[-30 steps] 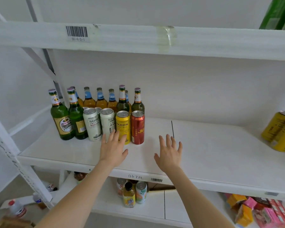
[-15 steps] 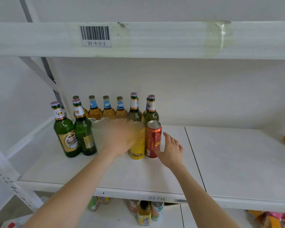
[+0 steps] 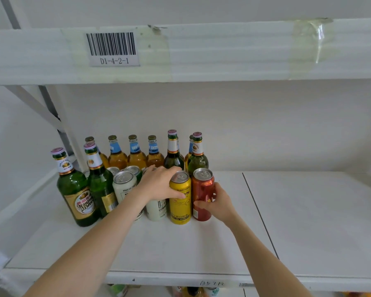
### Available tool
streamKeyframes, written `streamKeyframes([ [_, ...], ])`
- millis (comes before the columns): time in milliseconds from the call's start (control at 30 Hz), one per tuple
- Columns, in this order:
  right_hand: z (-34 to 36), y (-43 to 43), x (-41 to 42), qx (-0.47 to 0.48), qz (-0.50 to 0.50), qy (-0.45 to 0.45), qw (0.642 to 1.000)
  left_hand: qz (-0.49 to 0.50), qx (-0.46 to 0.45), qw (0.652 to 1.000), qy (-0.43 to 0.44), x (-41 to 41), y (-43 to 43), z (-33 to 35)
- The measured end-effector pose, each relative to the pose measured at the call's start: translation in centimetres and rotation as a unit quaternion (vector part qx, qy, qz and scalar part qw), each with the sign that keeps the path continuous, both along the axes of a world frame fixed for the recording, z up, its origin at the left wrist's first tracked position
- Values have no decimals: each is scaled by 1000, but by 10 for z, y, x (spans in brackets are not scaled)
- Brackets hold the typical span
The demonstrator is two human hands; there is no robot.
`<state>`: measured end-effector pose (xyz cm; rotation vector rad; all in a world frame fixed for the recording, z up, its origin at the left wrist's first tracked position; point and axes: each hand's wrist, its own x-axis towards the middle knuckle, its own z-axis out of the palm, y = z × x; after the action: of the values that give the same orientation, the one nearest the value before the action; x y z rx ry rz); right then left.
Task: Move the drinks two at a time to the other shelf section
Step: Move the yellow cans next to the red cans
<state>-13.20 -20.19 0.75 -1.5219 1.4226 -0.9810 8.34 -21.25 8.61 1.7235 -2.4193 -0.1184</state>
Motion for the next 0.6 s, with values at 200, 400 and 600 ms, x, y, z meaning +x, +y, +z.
streamKeyframes([
  [200, -4, 2, -2, 10, -15, -56, 998, 1, 15, 1000, 23, 2, -4, -2],
  [400, -7, 15, -11, 13, -44, -97, 994, 6, -41, 998, 36, -2, 9, -5],
  [600, -5, 33, -22, 23, -51, -101, 993, 16, -88, 994, 56, -11, 35, -4],
])
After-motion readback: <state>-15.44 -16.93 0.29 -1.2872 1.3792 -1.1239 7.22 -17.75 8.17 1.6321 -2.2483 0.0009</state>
